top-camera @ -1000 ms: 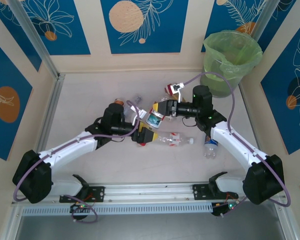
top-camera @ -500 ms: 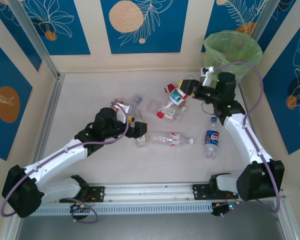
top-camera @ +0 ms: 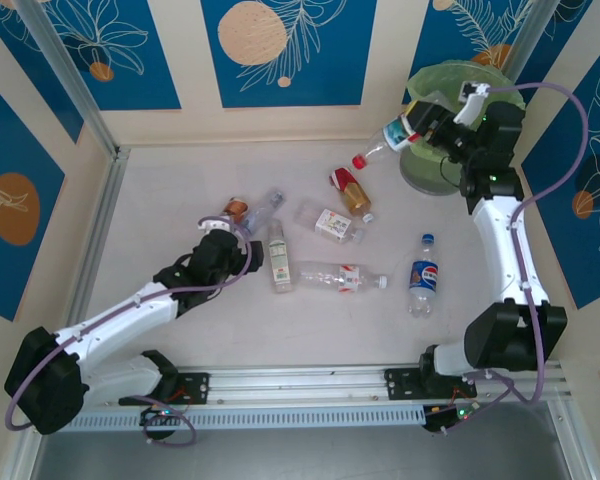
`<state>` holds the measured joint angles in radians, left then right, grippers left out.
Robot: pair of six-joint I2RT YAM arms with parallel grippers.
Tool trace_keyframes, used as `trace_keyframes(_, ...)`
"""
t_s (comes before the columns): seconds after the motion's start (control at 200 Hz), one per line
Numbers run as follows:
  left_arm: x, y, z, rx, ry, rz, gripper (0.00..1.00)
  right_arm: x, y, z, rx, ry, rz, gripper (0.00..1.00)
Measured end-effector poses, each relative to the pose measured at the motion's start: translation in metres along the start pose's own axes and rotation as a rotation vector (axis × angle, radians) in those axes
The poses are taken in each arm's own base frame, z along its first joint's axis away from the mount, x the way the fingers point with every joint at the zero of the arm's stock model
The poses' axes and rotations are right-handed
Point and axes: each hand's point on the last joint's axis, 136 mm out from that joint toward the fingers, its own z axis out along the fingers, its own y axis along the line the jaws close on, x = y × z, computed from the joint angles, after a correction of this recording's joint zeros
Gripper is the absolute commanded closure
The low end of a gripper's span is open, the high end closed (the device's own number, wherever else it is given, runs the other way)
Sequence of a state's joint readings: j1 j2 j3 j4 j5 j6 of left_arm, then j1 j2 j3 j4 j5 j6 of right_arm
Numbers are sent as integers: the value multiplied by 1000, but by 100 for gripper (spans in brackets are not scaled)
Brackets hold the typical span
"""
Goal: Put the plastic bottles in the bin
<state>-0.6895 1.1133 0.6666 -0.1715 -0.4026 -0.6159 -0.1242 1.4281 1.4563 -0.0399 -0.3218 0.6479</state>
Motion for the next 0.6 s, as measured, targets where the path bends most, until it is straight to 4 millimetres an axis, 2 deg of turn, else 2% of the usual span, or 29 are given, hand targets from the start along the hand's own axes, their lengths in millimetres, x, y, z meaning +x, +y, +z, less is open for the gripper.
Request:
trace_keyframes(0.205, 22, 22, 6, -54, -6, -4, 0, -67, -36, -6, 68, -186, 75, 51)
trace_keyframes(0.36, 23, 23, 6, -57, -10, -4, 0, -108, -71, -15, 145, -340, 126, 51)
trace_keyframes(0.465, 23, 23, 6, -57, -10, -4, 0, -129, -87, -16, 195, -417, 128, 51)
trace_keyframes(0.6, 23, 24, 6, -59, -11, -4, 0, -139, -95, -18, 266, -497, 93, 48)
